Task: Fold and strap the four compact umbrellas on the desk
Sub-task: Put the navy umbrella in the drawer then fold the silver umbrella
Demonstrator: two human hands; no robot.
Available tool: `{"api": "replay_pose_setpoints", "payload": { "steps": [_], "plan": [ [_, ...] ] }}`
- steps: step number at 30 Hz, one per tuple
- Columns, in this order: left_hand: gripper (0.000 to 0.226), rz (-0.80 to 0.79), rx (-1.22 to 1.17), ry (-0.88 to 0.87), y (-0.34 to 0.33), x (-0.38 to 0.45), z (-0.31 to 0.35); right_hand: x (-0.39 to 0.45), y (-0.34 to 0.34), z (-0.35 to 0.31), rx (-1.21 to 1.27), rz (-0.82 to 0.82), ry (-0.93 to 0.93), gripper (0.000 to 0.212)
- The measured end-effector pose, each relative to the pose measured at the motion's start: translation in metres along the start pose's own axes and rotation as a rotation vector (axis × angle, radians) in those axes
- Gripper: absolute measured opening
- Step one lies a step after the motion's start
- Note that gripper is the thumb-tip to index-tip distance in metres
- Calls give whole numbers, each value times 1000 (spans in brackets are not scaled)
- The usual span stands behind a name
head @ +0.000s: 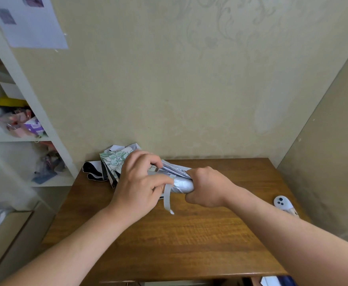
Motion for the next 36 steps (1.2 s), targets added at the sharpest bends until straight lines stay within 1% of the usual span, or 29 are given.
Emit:
{"api": "replay_pose_setpoints", "payload": {
  "steps": [3,5,7,9,12,13,15,17,18,19,20,22,23,26,28,30,31,33,34,35,36],
  "plan": [
    [31,131,103,17,4,-16,9,-3,1,1,40,34,-28,23],
    [36,159,119,22,4,-26,10,-4,2,0,58,71,-46,25],
    [30,98,20,4,-5,-35,11,-5,3,0,115,101,-70,22],
    [13,28,-156,67,-13,-43,10,-6,6,2,219,122,-104,18],
    [22,-39,-345,303,-19,-55,2,-6,9,6,367,140,-142,19],
    [30,-73,-468,383,-22,-58,-1,-7,9,8,402,138,-148,20],
    [44,-111,-830,575,-28,-62,-5,-7,8,10,456,125,-154,22],
    [47,-36,-1132,845,-32,-59,-11,-6,4,10,523,106,-158,22],
    [52,-4,-1202,982,-35,-57,-13,-5,1,9,571,98,-157,22],
    [54,9,-1204,1091,-36,-52,-13,-4,-2,8,625,92,-152,21],
    [50,-7,-1137,1132,-34,-46,-14,-3,-4,7,675,85,-144,21],
    [28,-60,-975,1117,-33,-35,-20,-2,-6,2,750,67,-99,22],
    [21,-80,-962,1106,-33,-32,-23,-2,-6,-2,811,43,-55,25],
    [18,-90,-1097,1165,-40,-29,-29,-4,-8,-10,1063,-57,63,27],
    [19,-118,-1119,1234,-44,-33,-32,-5,-9,-5,1117,-34,44,29],
    [20,-92,-1047,1302,-48,-39,-38,-3,-12,5,1086,28,-48,43],
    [17,-45,-941,1308,-47,-43,-43,-1,-14,11,1048,59,-113,49],
    [9,105,-599,1210,-34,-43,-48,2,-15,23,907,123,-229,53],
    [6,158,-507,1134,-29,-40,-44,3,-15,28,791,162,-266,53],
    [5,167,-518,1062,-30,-35,-36,5,-14,32,659,199,-286,52],
    [4,141,-619,1034,-36,-28,-25,6,-13,33,529,223,-295,52]
  ]
}}
Point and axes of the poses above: each hand's wrist, its own x-axis towards the middle knuckle, its own y-axis out of the back of the hand, z = x × y, the point moved 6 cm from there along x, towards the middle knuckle, and after that the axes turned 9 degrees about -x, right-handed, at the moved point
